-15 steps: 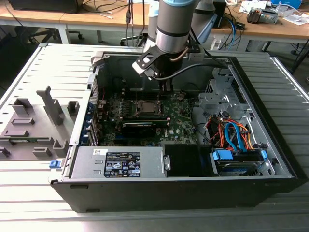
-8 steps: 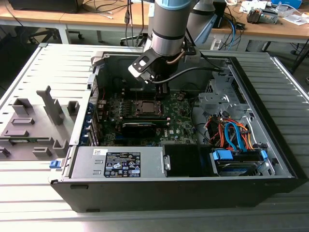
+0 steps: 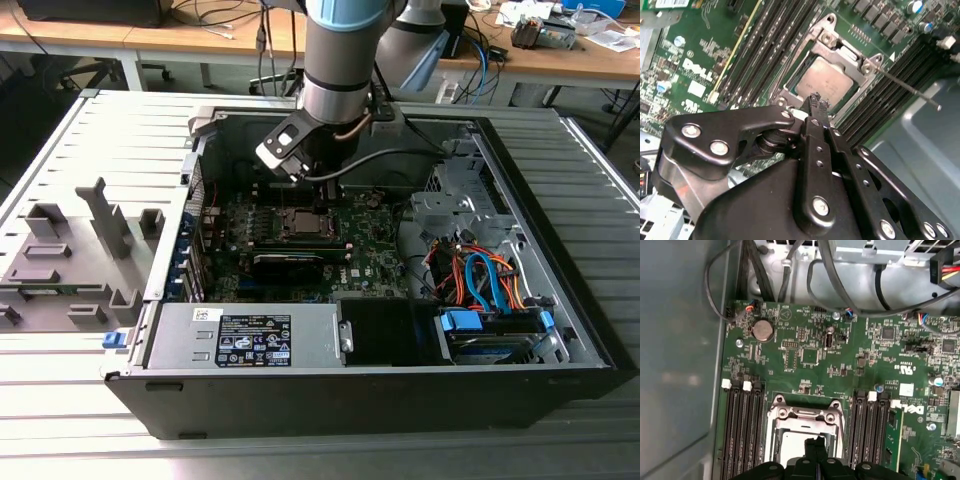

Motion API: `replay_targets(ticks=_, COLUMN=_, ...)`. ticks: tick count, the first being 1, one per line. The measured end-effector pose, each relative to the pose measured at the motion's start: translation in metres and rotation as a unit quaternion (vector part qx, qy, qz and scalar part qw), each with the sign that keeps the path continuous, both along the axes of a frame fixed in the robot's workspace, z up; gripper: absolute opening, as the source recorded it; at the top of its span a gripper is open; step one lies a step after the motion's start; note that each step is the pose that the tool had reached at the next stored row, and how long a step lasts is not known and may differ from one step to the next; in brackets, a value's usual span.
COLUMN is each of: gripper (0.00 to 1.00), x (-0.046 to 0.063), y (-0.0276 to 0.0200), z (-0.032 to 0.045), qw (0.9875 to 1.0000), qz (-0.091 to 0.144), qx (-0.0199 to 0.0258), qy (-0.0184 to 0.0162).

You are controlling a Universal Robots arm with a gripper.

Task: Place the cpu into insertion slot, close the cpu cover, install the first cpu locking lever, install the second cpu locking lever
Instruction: 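Close the cpu cover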

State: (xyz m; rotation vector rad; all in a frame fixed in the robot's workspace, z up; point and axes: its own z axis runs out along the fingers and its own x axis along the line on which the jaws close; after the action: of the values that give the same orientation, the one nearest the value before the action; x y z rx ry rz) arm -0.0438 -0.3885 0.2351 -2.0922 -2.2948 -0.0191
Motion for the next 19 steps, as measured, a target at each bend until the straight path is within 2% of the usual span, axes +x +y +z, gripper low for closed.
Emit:
replay_targets(ticks=4, gripper=0.11, x=-0.011, y=-0.0007, z=-0.0088, qw=1.0, qz=0.001, qx=0.0, qy=0.0)
replay_targets(ticks=9, gripper=0.11, x=-0.019, y=0.0, z=-0.0195, qw=1.0, qz=0.001, qx=0.0, qy=-0.0001)
replay_targets(ticks=11, gripper=0.11, x=-0.022, y=0.0007, z=-0.0215, qw=1.0, qz=0.002, qx=0.0, qy=-0.0001)
replay_targets(ticks=13, gripper=0.11, x=-0.025, y=0.005, z=-0.0251, qw=1.0, qz=0.002, qx=0.0001, qy=-0.0004)
replay_targets(ticks=19, gripper=0.11, x=-0.029, y=0.0061, z=-0.0295, qw=1.0, qz=0.003, qx=-0.0003, qy=-0.0002)
